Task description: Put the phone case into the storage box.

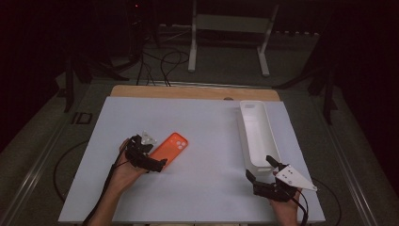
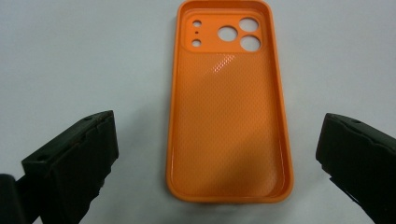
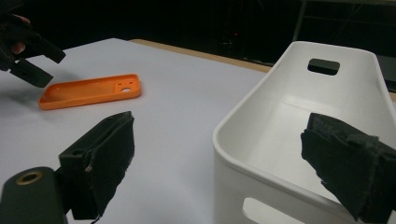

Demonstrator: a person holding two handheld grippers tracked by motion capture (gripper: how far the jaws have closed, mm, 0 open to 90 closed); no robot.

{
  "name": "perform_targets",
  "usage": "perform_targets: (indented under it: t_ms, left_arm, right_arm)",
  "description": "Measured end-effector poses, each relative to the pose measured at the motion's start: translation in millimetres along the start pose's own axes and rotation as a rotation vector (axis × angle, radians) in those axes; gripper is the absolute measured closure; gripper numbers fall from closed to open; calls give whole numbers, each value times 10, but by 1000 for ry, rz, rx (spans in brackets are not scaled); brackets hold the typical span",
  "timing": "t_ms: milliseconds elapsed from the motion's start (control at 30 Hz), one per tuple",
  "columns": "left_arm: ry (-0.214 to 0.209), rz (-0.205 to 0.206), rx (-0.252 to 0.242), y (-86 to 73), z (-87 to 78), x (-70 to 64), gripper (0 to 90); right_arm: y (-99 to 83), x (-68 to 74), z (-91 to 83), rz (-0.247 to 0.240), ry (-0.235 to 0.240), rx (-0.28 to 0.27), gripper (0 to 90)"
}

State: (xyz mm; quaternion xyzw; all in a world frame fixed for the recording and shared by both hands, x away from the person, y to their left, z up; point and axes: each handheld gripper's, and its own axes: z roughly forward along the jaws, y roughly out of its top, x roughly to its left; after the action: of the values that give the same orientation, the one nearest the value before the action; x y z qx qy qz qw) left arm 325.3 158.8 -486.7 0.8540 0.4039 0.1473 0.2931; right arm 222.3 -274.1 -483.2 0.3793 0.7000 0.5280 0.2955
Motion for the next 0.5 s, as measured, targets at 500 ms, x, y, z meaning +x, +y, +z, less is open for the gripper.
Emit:
perform_targets:
  t_ms: [500]
  left_arm:
    - [-4, 4, 32, -34, 102, -37, 1]
  right_arm:
    - [-1, 0, 2, 0, 0, -1, 94]
